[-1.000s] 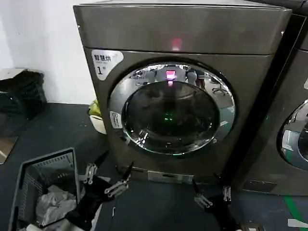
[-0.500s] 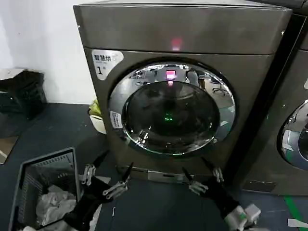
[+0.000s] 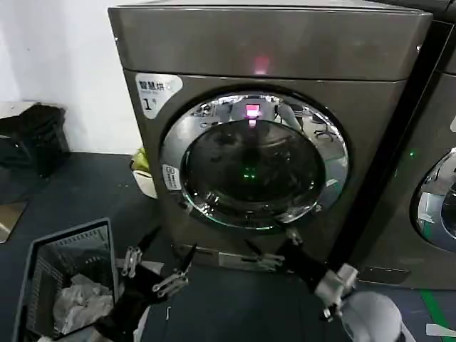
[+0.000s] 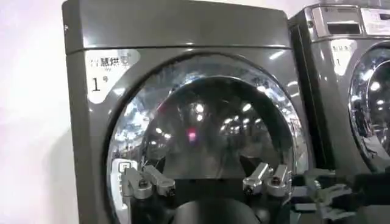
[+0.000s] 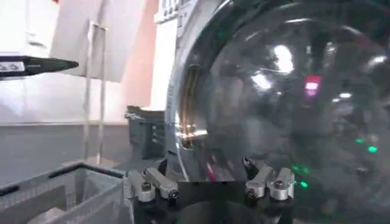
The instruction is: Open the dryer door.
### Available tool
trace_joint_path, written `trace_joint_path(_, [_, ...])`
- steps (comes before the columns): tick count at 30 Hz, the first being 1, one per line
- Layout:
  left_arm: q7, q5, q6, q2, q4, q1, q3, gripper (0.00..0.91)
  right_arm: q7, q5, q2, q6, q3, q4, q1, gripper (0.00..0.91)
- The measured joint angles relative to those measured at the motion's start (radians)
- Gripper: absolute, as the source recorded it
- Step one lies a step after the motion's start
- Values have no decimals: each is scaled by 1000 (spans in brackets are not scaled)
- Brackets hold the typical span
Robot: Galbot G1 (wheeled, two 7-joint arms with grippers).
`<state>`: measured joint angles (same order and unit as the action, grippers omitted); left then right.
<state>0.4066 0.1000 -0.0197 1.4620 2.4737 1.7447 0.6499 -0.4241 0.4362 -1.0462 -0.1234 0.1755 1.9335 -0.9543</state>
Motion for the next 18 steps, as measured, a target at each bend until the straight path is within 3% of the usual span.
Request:
trace_joint_path(10, [4,0,-5,16,20,31,7,907,-17,64,-47,-18,-170,-150,207,907])
trace_joint_path(18, [4,-7,-8,21,22,35,6,907,10,43,-88,-42,-256,-252,334,907])
